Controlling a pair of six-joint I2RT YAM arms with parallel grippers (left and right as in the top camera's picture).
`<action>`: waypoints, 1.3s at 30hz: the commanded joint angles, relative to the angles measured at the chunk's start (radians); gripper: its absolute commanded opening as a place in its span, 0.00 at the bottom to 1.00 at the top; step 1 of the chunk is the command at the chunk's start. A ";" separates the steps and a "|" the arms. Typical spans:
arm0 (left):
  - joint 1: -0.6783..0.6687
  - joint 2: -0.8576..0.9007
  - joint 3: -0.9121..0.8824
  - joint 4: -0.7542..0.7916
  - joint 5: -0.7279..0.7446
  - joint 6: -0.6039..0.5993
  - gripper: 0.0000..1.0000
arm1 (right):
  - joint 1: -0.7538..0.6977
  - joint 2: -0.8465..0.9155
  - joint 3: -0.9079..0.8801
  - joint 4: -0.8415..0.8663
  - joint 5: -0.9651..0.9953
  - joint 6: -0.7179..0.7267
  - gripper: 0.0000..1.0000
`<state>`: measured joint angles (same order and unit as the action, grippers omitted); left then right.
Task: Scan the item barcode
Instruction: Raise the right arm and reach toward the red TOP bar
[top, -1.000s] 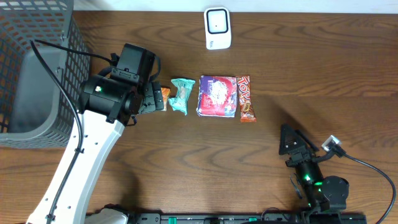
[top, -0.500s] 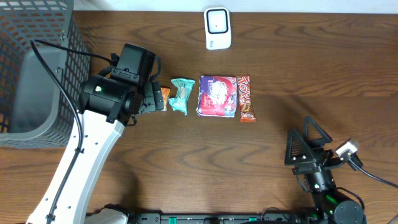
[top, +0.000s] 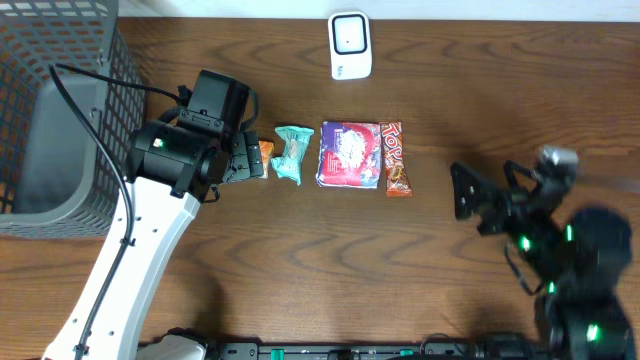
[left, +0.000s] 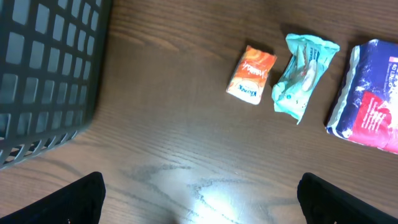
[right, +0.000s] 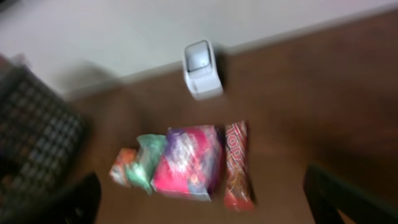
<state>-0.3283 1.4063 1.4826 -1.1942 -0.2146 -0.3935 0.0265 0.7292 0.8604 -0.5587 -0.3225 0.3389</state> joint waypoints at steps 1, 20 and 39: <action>0.005 -0.005 0.008 -0.002 -0.002 -0.009 0.98 | 0.016 0.173 0.144 -0.106 0.002 -0.152 0.99; 0.005 -0.005 0.008 -0.002 -0.002 -0.009 0.98 | 0.151 0.685 0.304 -0.230 -0.099 -0.175 0.99; 0.005 -0.005 0.008 -0.002 -0.002 -0.009 0.98 | 0.151 0.881 0.303 -0.024 0.007 -0.011 0.82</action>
<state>-0.3283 1.4059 1.4826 -1.1934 -0.2150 -0.3935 0.1715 1.5635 1.1446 -0.6086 -0.3222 0.2691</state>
